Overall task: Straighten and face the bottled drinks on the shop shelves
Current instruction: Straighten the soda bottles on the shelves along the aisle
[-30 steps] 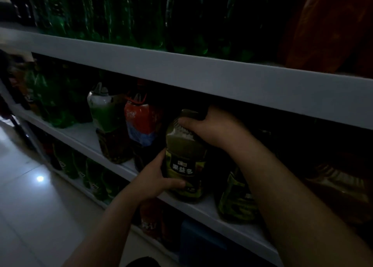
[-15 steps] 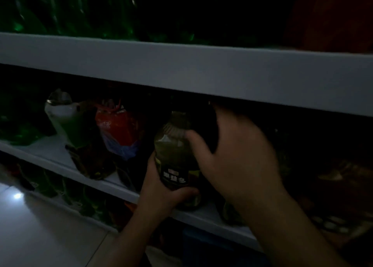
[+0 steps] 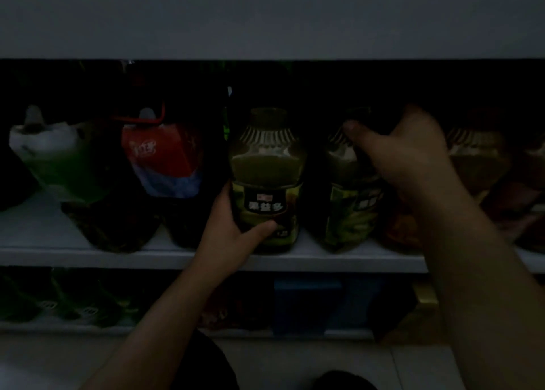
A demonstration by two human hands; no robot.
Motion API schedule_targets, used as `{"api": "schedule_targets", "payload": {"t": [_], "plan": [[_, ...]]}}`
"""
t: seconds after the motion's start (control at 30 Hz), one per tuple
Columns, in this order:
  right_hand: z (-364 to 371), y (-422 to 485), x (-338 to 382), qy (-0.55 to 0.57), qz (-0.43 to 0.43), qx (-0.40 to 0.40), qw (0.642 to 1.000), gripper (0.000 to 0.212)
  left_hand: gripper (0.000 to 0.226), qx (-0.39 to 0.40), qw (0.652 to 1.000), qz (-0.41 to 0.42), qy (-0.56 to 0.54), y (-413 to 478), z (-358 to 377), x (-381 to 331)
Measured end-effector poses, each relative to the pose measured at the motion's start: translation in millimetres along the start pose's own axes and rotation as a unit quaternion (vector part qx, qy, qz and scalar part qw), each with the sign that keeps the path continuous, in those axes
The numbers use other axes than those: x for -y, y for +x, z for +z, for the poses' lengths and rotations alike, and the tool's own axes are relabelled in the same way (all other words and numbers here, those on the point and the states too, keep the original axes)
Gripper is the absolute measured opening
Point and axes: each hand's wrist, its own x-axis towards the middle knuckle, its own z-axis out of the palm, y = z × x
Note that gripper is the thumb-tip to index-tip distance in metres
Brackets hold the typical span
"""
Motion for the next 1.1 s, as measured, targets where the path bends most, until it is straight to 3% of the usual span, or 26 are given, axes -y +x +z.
{"api": "schedule_targets", "payload": {"t": [0.07,0.33,0.47,0.67,0.83,0.97,1.1], "plan": [[3.5,-1.1,2.9,-0.016,0.000,-0.029,0.999,0.055,0.069,0.019,1.000,-0.005,-0.001,2.5,-8.8,2.4],[22.3,-14.7,13.9,-0.048,0.031,-0.115,0.992,0.068,0.073,0.011,1.000,0.014,0.004,-4.2,-6.0,2.2],[36.1,-29.3,17.2,-0.040,0.006,-0.155,0.987,0.068,0.071,0.017,1.000,0.018,0.009,-15.1,-7.3,6.0],[44.1,-35.4,7.7,-0.002,-0.004,-0.171,0.985,0.071,0.064,0.034,0.997,-0.075,0.004,-53.4,-27.9,39.6],[65.6,-72.7,15.6,-0.017,-0.111,-0.230,0.967,0.058,0.036,-0.053,0.994,-0.097,0.008,-64.7,-75.7,44.7],[93.0,-100.5,52.0,0.053,-0.267,-0.177,0.946,0.034,0.027,-0.162,0.982,-0.081,0.042,-56.5,-124.7,37.6],[114.2,-99.5,101.8,0.130,-0.292,-0.059,0.946,0.032,0.026,-0.222,0.969,-0.078,0.076,-51.1,-143.9,35.3]]}}
